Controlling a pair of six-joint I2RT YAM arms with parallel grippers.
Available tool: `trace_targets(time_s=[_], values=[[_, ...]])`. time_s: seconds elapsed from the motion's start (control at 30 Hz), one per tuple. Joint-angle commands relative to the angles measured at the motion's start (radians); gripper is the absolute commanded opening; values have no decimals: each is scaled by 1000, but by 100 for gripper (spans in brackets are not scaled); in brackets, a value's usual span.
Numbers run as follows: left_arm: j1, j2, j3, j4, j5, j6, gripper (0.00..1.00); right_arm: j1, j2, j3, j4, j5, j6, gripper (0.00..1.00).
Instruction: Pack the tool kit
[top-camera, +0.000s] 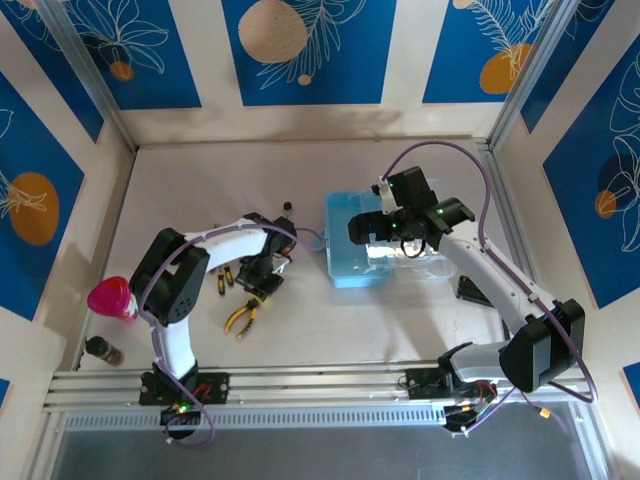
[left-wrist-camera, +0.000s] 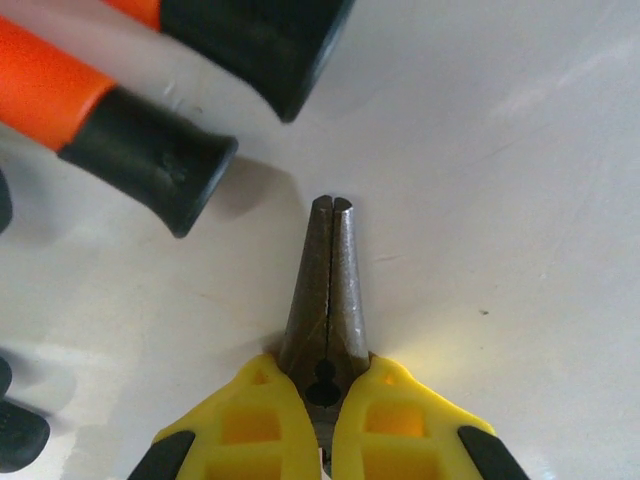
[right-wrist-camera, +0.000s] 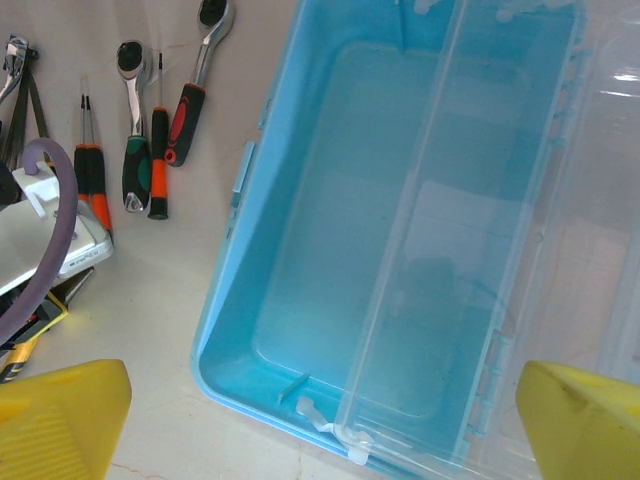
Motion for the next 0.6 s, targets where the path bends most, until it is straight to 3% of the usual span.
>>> trace_targets(time_s=[0.0, 0.33, 0.57], values=[[7, -61, 63, 70, 93, -11, 0, -10, -29, 13, -20, -8, -16, 99], [30, -170, 178, 27, 214, -16, 0, -29, -60, -12, -10, -35, -11, 99], [52, -219, 279, 84, 351, -52, 0, -30, -77, -25, -4, -72, -20, 99]])
